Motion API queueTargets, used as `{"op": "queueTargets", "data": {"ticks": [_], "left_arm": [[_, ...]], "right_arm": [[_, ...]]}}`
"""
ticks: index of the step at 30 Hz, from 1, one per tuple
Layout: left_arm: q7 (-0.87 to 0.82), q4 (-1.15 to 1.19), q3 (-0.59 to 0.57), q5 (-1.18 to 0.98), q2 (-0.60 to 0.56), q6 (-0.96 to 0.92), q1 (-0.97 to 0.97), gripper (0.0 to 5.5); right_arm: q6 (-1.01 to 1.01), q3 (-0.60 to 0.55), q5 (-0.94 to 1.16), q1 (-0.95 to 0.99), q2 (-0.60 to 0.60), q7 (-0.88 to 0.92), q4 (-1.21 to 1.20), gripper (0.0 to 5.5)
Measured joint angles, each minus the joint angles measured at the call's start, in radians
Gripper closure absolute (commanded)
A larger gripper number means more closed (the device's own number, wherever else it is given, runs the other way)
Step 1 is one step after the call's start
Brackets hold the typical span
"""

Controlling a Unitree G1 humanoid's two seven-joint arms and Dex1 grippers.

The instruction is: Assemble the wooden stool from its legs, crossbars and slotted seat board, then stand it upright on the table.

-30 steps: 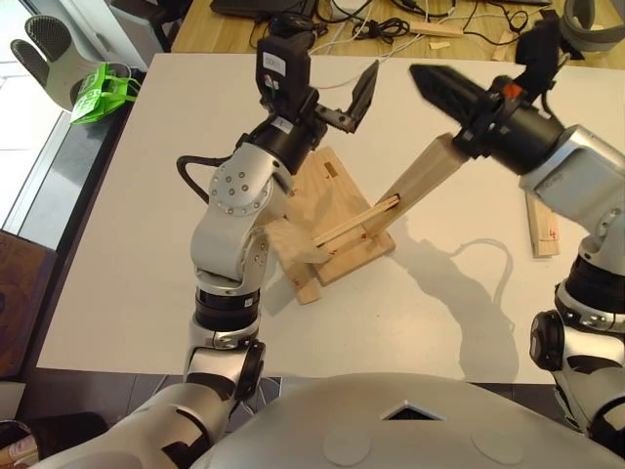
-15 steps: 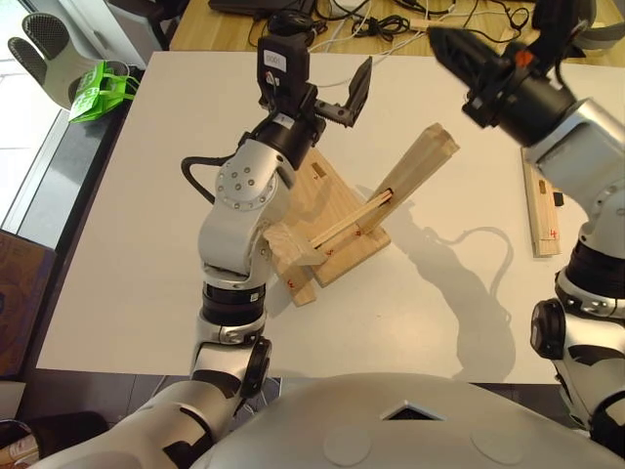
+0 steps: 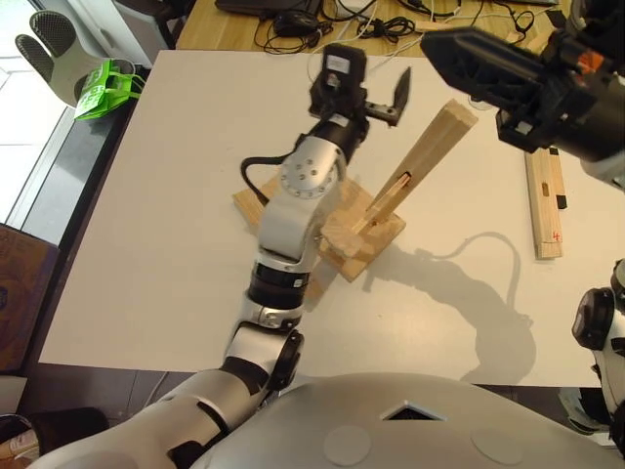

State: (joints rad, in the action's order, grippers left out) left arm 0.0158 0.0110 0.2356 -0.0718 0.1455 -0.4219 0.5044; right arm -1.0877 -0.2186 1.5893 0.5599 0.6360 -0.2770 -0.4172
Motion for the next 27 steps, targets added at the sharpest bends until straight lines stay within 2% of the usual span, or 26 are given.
{"op": "queueTargets", "data": {"ticks": [3, 7, 10, 12, 14, 17, 21, 24, 27], "left_arm": [[-0.053, 0.216, 0.009, 0.042, 0.012, 0.097, 0.05, 0.65], [-0.156, 0.509, -0.06, 0.04, -0.013, 0.219, 0.105, 0.65], [-0.228, 0.733, -0.136, 0.023, -0.028, 0.328, 0.289, 0.65], [-0.246, 0.811, -0.158, 0.019, -0.03, 0.381, 0.386, 0.65], [-0.248, 0.849, -0.177, 0.019, -0.029, 0.422, 0.471, 0.65], [-0.247, 0.735, -0.2, 0.021, -0.032, 0.462, 0.558, 0.65], [-0.231, 0.493, -0.246, 0.02, -0.096, 0.423, 0.431, 0.65], [-0.23, 0.347, -0.296, 0.021, -0.156, 0.38, 0.317, 0.65], [-0.256, 0.253, -0.34, 0.021, -0.17, 0.373, 0.296, 0.65]], "right_arm": [[-0.019, -0.025, 0.003, -0.021, 0.095, -0.061, 0.0, 4.94], [-0.031, -0.044, 0.003, -0.051, 0.172, -0.128, 0.001, 4.94], [-0.037, -0.045, 0.004, -0.057, 0.21, -0.155, 0.0, 4.94], [-0.087, -0.076, 0.038, -0.137, 0.276, -0.218, -0.03, 4.94], [-0.193, -0.128, 0.069, -0.3, 0.371, -0.332, -0.122, 4.94], [-0.293, -0.201, 0.05, -0.518, 0.467, -0.533, -0.287, 4.94], [-0.249, -0.17, 0.035, -0.596, 0.458, -0.602, -0.307, 4.94], [-0.107, -0.016, 0.111, -0.577, 0.347, -0.425, -0.252, 4.94], [0.019, 0.145, 0.228, -0.49, 0.258, -0.186, -0.21, 4.94]]}}
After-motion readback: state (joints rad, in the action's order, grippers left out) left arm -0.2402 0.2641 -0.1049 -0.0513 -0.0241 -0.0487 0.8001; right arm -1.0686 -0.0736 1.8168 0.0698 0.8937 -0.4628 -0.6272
